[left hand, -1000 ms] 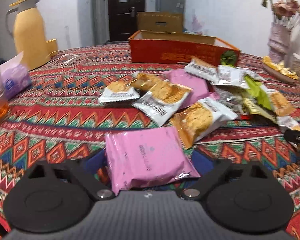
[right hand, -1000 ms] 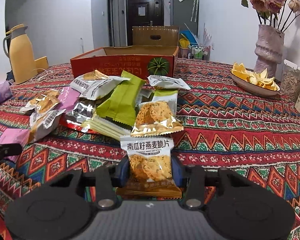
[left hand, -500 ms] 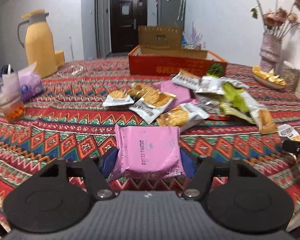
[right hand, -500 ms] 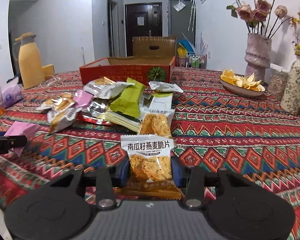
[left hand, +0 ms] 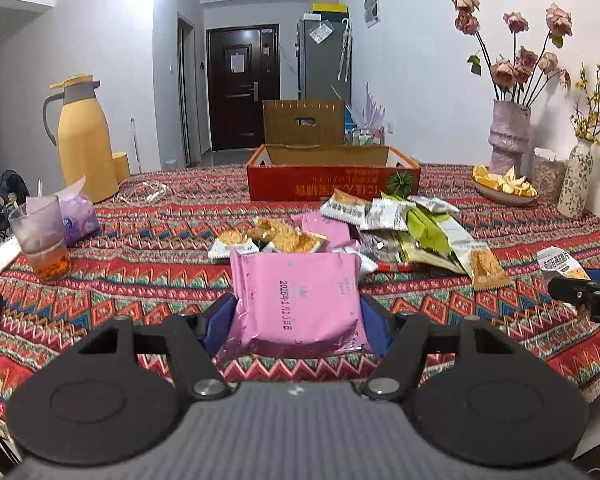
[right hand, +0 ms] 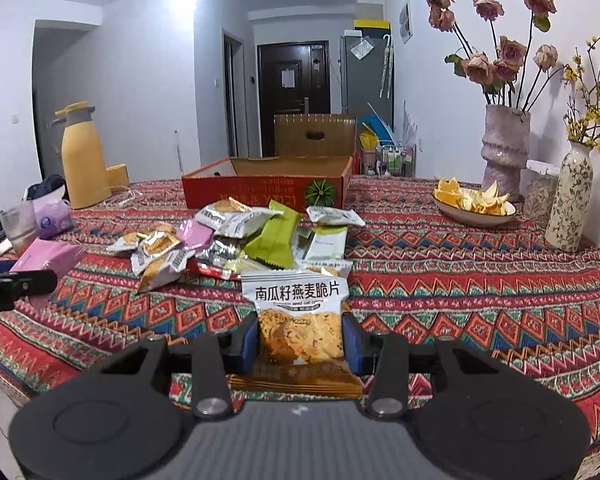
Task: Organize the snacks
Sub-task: 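Carry both packets into the orange box and open both tools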
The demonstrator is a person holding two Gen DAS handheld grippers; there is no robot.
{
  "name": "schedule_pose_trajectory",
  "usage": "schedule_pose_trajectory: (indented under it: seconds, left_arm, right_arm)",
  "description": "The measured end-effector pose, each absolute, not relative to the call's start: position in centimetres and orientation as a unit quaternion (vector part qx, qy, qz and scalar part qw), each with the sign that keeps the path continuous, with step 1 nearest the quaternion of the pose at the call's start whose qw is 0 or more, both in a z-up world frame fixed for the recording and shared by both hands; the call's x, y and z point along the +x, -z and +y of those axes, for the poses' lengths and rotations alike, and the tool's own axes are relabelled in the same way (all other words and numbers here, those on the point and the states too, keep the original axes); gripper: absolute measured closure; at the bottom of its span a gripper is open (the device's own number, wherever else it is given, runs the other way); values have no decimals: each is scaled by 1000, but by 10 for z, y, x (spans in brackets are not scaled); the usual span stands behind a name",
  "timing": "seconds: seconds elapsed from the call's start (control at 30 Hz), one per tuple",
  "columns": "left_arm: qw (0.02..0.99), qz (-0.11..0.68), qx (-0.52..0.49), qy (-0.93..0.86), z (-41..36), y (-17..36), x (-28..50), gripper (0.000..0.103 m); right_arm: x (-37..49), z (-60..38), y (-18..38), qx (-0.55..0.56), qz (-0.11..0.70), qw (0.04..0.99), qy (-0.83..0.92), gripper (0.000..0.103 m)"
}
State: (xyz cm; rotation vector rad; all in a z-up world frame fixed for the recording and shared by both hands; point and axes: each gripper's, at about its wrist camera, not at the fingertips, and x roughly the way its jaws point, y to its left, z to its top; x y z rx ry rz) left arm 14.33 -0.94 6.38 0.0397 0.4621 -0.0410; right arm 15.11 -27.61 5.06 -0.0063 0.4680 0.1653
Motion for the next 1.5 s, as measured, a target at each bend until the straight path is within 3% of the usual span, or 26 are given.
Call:
schedule_pose_trajectory:
  seconds: [0.43, 0.97, 1.2, 1.5]
  left_arm:
    - [979, 203, 28, 14, 14, -107, 221, 35]
    - [982, 187, 27, 24, 22, -141, 392, 35]
    - [982, 189, 31, 8, 20, -140, 479, 35]
    - [983, 183, 22, 6, 14, -115, 608, 35]
  right_arm:
    - [220, -293, -104, -46, 184, 978, -86, 61]
    - [401, -270, -151, -85, 141, 981, -102, 61]
    - [493, -259, -150, -78, 151, 980, -104, 61]
    - [637, -248, -109, -40, 238, 966, -89, 61]
